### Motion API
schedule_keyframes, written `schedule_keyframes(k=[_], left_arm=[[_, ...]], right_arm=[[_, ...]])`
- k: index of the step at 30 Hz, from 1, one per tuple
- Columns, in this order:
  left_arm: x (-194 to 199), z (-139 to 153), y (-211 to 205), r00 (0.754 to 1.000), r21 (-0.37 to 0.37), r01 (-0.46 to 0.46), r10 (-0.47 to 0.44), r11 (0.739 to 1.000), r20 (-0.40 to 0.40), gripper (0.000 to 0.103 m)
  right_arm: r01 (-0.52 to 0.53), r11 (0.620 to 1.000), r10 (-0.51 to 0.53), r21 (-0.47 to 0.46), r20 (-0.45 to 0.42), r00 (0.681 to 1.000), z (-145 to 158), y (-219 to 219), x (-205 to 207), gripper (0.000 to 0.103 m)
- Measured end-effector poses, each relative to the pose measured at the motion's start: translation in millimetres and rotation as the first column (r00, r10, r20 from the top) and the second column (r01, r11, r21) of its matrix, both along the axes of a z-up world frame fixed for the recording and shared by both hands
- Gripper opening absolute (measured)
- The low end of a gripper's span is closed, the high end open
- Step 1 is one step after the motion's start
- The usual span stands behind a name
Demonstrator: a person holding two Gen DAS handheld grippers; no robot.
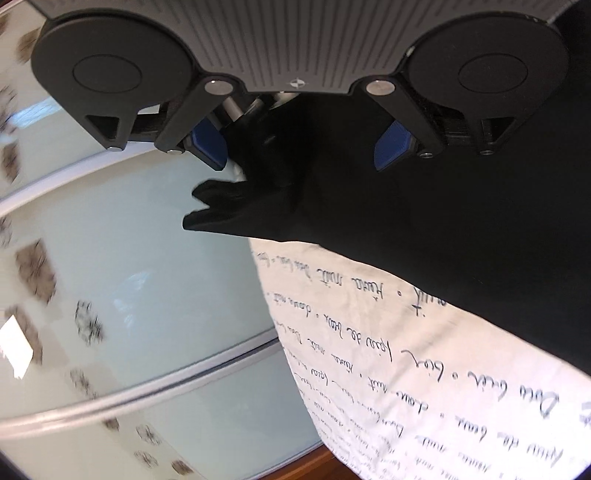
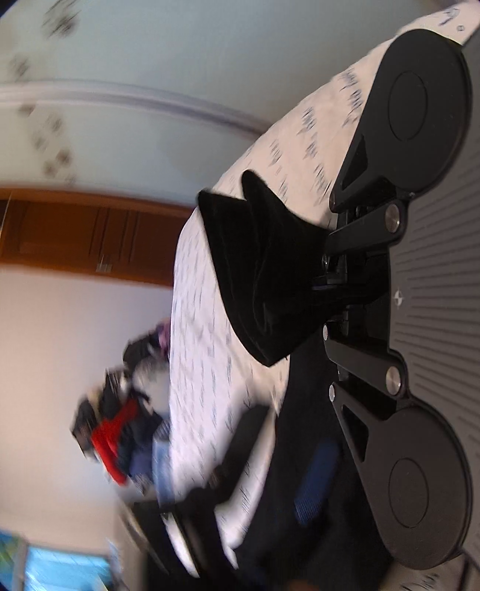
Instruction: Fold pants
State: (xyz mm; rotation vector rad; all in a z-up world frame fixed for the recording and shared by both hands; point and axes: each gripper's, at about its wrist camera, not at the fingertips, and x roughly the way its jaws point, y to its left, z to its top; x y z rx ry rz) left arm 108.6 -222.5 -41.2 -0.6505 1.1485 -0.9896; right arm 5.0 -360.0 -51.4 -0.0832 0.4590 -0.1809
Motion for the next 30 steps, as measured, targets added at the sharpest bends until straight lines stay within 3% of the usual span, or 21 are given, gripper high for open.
schedule_keyframes(k=[3, 7, 11, 14, 16, 18, 20, 26, 30], left_arm=[[6, -8, 3, 0.998, -0.027, -0.028, 0.027, 0.999, -0.058, 0.088], [13, -16, 10, 0.993, 0.032, -0.083, 0.085, 0.996, -0.08, 0.085], [18, -21, 17, 0.987, 0.045, -0.108, 0.112, 0.993, -0.112, 0.068], [20, -21, 20, 0.987, 0.065, -0.129, 0.135, 0.989, -0.092, 0.053], [19, -20, 23, 0.987, 0.082, -0.148, 0.152, 0.986, -0.052, 0.044], [17, -17, 22, 0.989, 0.106, -0.144, 0.145, 0.984, -0.006, 0.025], [15, -15, 23, 0.991, 0.13, -0.133, 0.129, 0.983, 0.041, 0.014], [1, -1, 26, 0.975, 0.182, -0.139, 0.102, 0.974, 0.198, 0.01], [-13, 16, 35, 0.932, 0.238, -0.162, 0.069, 0.958, 0.356, 0.01]], right_arm=[[-0.106, 0.988, 0.104, -0.114, -0.027, 0.994, -4, 36, 2, 0.007], [-0.195, 0.964, 0.19, -0.182, -0.047, 0.981, -8, 68, 2, 0.007], [-0.192, 0.961, 0.187, -0.197, -0.045, 0.981, -11, 77, 2, 0.007], [-0.19, 0.963, 0.184, -0.191, -0.05, 0.982, -11, 77, 0, 0.007], [-0.197, 0.961, 0.189, -0.192, -0.061, 0.98, -12, 80, -3, 0.007], [-0.204, 0.956, 0.192, -0.211, -0.079, 0.978, -14, 86, -4, 0.008], [-0.202, 0.949, 0.183, -0.243, -0.101, 0.978, -17, 93, -4, 0.011], [-0.196, 0.917, 0.168, -0.348, -0.109, 0.98, -25, 108, -13, 0.013], [-0.241, 0.926, 0.215, -0.291, -0.117, 0.969, -17, 115, -18, 0.011]])
